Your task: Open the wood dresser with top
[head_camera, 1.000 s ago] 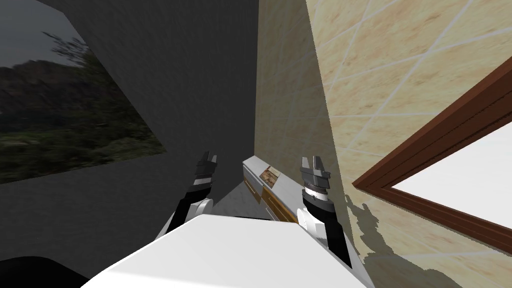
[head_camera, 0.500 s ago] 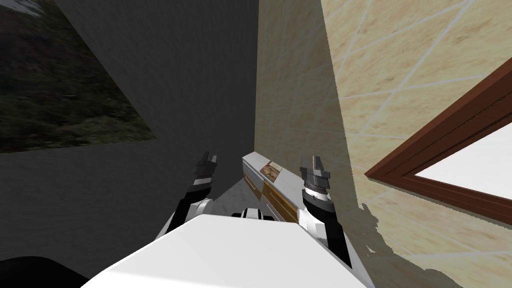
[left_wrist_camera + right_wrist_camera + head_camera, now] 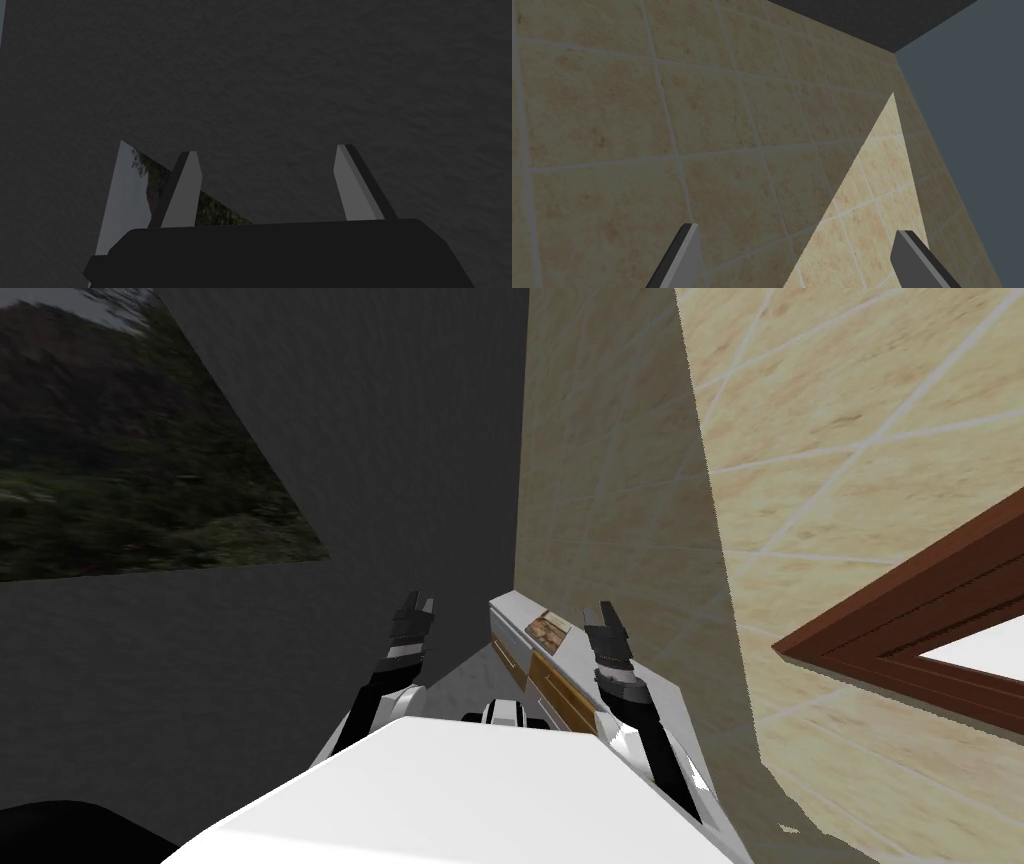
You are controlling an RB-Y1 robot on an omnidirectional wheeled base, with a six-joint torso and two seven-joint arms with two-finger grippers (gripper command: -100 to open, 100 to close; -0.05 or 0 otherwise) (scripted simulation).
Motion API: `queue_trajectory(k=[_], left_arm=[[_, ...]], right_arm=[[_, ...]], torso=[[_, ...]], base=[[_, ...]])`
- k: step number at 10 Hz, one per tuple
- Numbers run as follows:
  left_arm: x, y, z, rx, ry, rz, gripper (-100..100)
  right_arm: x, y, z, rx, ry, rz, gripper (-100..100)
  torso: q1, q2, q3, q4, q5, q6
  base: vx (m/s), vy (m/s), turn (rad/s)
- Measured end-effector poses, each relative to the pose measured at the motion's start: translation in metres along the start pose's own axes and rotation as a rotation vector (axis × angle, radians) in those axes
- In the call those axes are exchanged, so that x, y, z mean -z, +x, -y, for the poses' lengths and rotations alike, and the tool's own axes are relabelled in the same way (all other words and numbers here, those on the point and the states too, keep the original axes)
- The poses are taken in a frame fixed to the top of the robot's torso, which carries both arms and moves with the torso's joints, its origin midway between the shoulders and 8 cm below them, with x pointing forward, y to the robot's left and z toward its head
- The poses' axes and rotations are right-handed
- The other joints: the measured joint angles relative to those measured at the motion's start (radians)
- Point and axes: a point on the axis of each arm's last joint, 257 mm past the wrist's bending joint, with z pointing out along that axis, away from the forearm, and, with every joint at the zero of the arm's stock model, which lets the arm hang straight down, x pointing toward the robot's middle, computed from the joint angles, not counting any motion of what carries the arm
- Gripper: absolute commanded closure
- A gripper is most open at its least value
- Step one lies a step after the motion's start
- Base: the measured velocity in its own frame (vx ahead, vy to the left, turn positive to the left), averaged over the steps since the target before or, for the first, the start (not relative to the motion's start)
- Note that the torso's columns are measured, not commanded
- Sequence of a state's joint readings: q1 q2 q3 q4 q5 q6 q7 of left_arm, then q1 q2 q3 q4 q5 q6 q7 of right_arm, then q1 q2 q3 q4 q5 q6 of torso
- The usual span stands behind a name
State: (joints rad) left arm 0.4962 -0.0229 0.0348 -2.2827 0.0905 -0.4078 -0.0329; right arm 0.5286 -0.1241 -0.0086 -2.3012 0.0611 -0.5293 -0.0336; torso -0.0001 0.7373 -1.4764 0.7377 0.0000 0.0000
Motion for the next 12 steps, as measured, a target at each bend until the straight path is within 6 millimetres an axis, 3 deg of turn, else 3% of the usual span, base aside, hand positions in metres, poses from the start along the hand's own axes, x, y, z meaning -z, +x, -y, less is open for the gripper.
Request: queue_trajectory(k=[6, 9, 12], left_arm=[[0.000, 0.000, 0.000, 0.000, 0.000, 0.000, 0], [0.000, 0.000, 0.000, 0.000, 0.000, 0.000, 0], [0.000, 0.000, 0.000, 0.000, 0.000, 0.000, 0]], right_arm=[[0.010, 0.058, 0.054, 0.080, 0.147, -0.175, -100], [0.031, 0.105, 0.095, 0.160, 0.268, -0.318, -100], [0.066, 0.139, 0.129, 0.236, 0.362, -0.433, -100]], torso=[[0.000, 0.000, 0.000, 0.000, 0.000, 0.000], [0.000, 0.000, 0.000, 0.000, 0.000, 0.000], [0.001, 0.001, 0.000, 0.000, 0.000, 0.000]], base=[[0.028, 0.009, 0.172], [0.044, 0.005, 0.199], [0.037, 0.007, 0.205]])
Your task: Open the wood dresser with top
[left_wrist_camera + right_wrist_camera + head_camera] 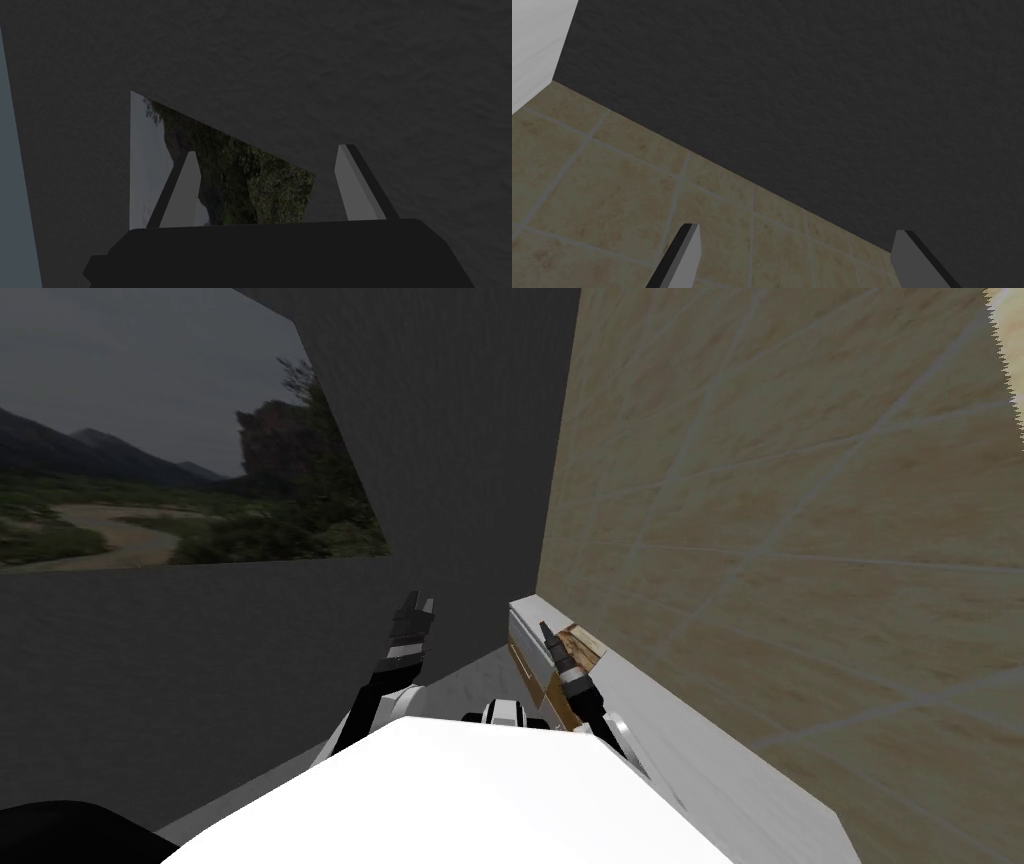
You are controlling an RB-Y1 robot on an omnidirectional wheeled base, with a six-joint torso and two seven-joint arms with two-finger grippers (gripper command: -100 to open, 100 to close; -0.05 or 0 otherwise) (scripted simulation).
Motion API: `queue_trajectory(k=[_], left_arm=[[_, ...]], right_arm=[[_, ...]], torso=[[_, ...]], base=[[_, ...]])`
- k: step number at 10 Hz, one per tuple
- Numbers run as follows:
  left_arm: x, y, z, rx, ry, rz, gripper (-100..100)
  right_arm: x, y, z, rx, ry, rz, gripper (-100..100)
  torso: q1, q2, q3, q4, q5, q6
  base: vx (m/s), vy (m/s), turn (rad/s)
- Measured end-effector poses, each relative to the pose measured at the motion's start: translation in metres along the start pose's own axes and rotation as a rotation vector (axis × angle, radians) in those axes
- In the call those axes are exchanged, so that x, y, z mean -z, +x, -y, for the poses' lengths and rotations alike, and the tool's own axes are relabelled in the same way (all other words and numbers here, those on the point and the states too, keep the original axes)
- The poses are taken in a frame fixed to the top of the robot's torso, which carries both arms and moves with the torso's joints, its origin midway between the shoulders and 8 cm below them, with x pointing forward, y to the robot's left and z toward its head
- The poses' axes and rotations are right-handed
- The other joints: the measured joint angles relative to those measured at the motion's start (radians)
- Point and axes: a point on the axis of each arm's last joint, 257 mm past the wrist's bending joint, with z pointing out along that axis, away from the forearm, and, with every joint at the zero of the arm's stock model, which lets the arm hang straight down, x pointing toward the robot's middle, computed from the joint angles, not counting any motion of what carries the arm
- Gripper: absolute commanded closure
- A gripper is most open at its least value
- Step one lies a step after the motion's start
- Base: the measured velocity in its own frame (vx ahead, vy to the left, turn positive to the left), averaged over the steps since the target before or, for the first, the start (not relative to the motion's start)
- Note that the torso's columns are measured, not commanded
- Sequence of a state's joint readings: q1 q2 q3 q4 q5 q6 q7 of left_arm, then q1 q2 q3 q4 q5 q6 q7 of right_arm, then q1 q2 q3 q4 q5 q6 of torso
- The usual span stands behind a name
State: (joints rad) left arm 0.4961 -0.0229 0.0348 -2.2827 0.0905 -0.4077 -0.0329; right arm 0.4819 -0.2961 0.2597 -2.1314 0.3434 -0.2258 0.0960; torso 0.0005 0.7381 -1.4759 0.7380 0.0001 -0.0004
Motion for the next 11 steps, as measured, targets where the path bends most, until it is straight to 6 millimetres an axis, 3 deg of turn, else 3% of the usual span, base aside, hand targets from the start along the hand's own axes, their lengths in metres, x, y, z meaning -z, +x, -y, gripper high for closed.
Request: queue_trajectory(k=[2, 7, 11], left_arm=[[0.000, 0.000, 0.000, 0.000, 0.000, 0.000, 0], [0.000, 0.000, 0.000, 0.000, 0.000, 0.000, 0], [0.000, 0.000, 0.000, 0.000, 0.000, 0.000, 0]], right_arm=[[0.001, 0.031, 0.014, 0.051, 0.046, -0.066, -100], [0.016, 0.083, 0.047, 0.172, 0.144, -0.210, -100], [0.043, 0.143, 0.091, 0.329, 0.234, -0.379, -100]], torso=[[-0.001, 0.000, 0.000, 0.000, 0.000, 0.000], [-0.001, 0.000, 0.000, 0.000, 0.000, 0.001], [-0.001, 0.000, 0.000, 0.000, 0.000, 0.000]], base=[[0.030, 0.003, 0.118], [0.031, 0.001, 0.165], [0.038, -0.003, 0.188]])
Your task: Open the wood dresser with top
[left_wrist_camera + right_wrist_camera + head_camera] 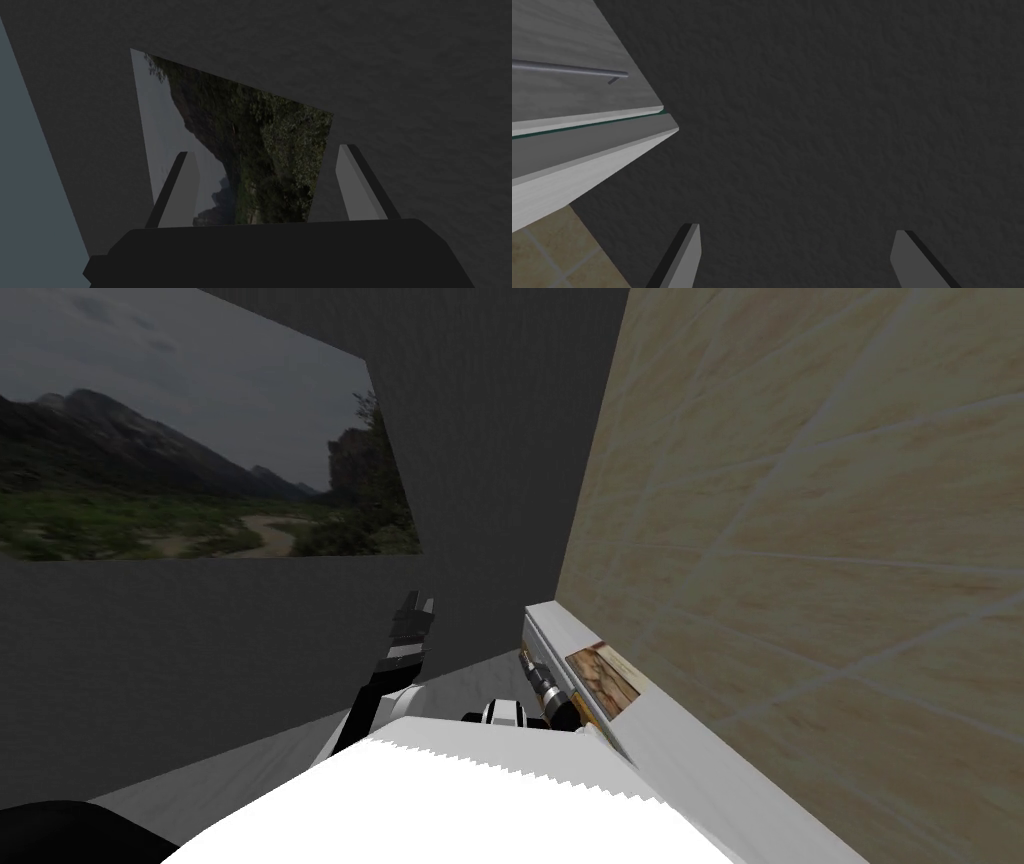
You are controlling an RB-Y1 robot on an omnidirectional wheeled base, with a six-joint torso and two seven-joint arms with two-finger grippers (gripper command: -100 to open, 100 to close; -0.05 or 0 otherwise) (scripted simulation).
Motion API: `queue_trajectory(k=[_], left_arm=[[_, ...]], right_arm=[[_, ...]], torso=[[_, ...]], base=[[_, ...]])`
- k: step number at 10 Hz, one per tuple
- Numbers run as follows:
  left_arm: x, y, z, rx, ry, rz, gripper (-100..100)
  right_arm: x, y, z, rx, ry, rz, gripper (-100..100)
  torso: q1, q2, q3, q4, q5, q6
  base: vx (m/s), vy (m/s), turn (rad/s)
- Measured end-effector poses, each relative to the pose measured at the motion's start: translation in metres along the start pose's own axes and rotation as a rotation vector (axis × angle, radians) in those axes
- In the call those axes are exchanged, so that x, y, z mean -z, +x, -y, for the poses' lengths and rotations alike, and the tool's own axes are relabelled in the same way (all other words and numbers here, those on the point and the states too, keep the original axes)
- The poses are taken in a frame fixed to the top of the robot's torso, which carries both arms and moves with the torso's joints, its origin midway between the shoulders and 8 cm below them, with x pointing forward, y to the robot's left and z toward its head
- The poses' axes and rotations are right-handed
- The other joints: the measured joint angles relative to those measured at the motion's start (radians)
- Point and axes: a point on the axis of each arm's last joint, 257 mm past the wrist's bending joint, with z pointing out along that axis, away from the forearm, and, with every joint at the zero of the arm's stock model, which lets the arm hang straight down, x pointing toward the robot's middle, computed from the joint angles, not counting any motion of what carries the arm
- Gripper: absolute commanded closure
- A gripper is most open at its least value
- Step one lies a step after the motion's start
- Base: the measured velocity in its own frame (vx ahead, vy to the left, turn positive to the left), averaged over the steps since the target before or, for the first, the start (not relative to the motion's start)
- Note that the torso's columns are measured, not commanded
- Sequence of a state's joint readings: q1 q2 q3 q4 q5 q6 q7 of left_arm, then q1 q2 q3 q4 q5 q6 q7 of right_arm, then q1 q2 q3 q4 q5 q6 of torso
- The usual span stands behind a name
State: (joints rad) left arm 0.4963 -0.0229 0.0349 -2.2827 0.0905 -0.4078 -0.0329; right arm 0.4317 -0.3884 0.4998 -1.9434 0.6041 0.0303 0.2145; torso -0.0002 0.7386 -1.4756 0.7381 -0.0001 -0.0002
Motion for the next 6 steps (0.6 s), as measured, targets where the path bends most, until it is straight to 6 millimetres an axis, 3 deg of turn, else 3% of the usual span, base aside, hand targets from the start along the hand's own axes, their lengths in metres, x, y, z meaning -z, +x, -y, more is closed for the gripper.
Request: queue_trajectory(k=[6], left_arm=[[0.000, 0.000, 0.000, 0.000, 0.000, 0.000, 0]], right_arm=[[0.020, 0.081, 0.038, 0.228, 0.109, -0.193, -100]], torso=[[0.000, -0.001, -0.001, 0.000, 0.000, 0.000]], base=[[0.031, -0.004, 0.156]])
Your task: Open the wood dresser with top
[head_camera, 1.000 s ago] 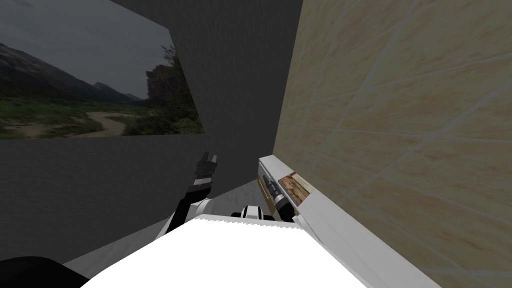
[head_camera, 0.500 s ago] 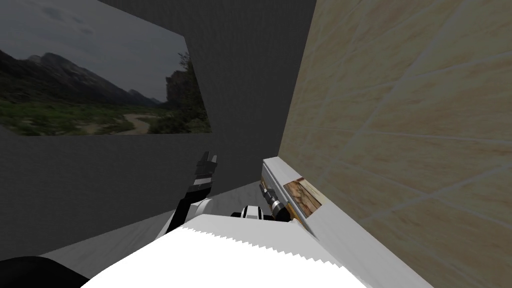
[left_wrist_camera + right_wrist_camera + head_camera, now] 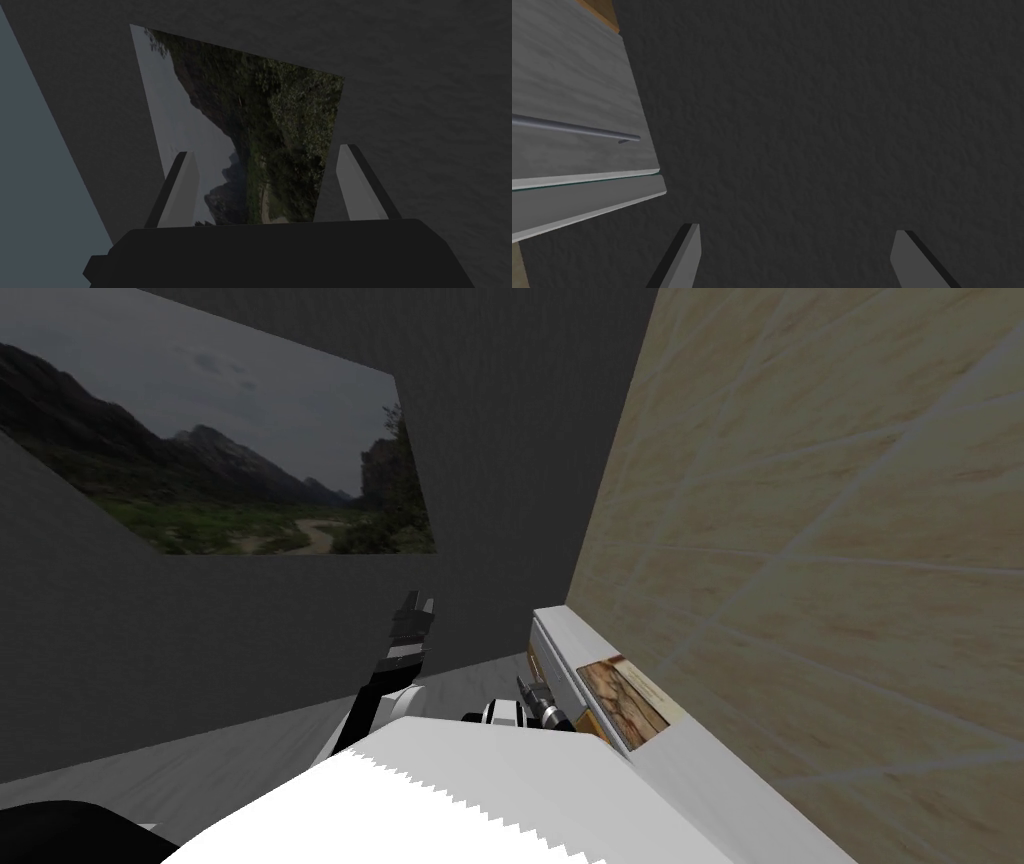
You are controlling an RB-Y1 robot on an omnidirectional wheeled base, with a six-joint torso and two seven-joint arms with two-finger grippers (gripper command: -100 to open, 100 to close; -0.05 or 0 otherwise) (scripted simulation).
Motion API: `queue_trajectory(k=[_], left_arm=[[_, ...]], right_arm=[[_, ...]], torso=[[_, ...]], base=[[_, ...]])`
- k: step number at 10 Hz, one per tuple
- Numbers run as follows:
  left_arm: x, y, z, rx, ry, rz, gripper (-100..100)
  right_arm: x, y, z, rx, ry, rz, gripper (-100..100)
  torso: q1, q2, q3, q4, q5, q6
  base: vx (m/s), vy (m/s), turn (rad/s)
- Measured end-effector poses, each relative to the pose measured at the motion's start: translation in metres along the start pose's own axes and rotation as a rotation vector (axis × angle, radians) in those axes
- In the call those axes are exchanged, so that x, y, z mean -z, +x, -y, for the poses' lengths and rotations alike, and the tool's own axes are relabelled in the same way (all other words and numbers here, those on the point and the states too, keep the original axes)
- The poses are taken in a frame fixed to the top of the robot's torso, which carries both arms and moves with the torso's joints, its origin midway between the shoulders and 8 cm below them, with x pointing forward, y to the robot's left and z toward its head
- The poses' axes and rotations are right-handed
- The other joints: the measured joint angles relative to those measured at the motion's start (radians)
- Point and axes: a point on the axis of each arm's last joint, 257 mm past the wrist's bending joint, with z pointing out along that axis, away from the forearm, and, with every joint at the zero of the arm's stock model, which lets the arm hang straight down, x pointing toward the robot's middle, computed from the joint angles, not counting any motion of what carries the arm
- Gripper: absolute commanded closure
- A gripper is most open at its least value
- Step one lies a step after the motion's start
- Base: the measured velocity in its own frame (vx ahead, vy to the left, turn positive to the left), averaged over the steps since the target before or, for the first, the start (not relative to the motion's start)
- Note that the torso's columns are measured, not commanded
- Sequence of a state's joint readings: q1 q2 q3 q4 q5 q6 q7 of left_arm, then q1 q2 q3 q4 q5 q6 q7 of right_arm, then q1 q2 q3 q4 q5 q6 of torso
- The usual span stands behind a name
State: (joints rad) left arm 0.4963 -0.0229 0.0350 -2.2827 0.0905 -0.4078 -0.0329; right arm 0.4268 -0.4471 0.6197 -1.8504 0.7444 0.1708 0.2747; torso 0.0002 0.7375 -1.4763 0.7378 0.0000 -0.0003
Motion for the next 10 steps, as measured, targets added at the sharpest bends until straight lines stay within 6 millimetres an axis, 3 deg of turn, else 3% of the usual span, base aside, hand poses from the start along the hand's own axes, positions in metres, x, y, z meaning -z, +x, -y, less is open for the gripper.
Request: queue_trajectory(k=[7, 10], left_arm=[[0.000, 0.000, 0.000, 0.000, 0.000, 0.000, 0], [0.000, 0.000, 0.000, 0.000, 0.000, 0.000, 0]], right_arm=[[0.019, 0.086, 0.047, 0.304, 0.111, -0.201, -100], [0.035, 0.121, 0.077, 0.465, 0.158, -0.289, -100]], torso=[[0.000, 0.001, 0.000, 0.000, 0.000, 0.001], [0.000, 0.001, 0.000, 0.000, 0.000, 0.000]], base=[[0.029, -0.007, 0.165], [0.026, -0.009, 0.129]])
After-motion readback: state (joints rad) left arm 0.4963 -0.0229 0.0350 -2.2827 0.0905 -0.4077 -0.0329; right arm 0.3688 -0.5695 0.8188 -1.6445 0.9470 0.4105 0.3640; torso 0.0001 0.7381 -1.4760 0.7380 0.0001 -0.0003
